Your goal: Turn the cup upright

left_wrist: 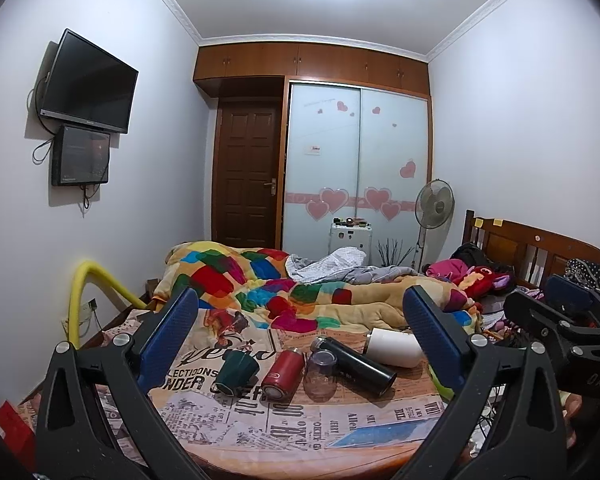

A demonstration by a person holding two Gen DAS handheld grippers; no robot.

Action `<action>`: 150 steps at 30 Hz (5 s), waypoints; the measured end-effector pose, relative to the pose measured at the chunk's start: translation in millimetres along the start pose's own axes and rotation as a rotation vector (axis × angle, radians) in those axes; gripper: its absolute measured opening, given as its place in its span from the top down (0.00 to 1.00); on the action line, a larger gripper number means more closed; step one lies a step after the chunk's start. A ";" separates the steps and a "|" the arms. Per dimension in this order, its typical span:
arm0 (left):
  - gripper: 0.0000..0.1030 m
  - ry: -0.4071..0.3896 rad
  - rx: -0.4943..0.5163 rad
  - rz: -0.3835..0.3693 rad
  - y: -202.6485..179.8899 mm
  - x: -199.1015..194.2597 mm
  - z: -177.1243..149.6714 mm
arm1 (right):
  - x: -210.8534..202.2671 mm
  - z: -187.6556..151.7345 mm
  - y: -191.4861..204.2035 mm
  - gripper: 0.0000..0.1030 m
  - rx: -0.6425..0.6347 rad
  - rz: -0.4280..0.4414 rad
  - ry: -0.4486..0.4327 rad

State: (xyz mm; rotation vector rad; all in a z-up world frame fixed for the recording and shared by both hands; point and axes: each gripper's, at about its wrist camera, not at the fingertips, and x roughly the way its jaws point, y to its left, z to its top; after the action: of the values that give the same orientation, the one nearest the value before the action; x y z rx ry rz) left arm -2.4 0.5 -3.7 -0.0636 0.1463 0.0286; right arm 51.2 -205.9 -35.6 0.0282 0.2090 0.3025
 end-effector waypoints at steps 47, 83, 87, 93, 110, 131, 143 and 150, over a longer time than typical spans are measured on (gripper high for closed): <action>0.00 0.001 0.023 0.015 -3.7 -1.3 1.1 | -1.2 1.3 11.0 0.00 -0.004 0.002 0.001; 0.08 0.680 -0.062 0.054 128.5 274.9 -159.5 | 111.1 -50.1 -13.3 0.00 0.004 -0.071 0.293; 0.13 0.760 -0.016 0.031 132.2 310.6 -187.6 | 129.1 -59.3 -14.9 0.00 0.003 -0.086 0.338; 0.25 0.831 -0.010 -0.018 141.0 346.4 -211.5 | 151.9 -70.6 -17.3 0.00 0.004 -0.097 0.386; 0.34 0.833 -0.019 -0.053 142.6 372.5 -234.3 | 173.2 -81.9 -17.3 0.00 -0.005 -0.095 0.436; 0.34 0.653 0.072 -0.079 103.6 265.5 -145.2 | 134.9 -62.9 0.2 0.00 -0.016 -0.048 0.359; 0.34 0.564 0.135 -0.217 24.5 221.0 -112.8 | 108.0 -52.3 -1.8 0.00 -0.010 -0.052 0.297; 0.34 0.627 0.158 -0.287 -21.6 230.5 -143.8 | 99.9 -58.7 -14.1 0.00 0.003 -0.064 0.297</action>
State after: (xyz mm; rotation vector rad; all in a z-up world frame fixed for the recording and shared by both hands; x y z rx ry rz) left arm 205.4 -24.9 -178.2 0.0668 0.7634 -0.2917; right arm 136.3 -189.8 -113.9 -0.0209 0.5037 0.2420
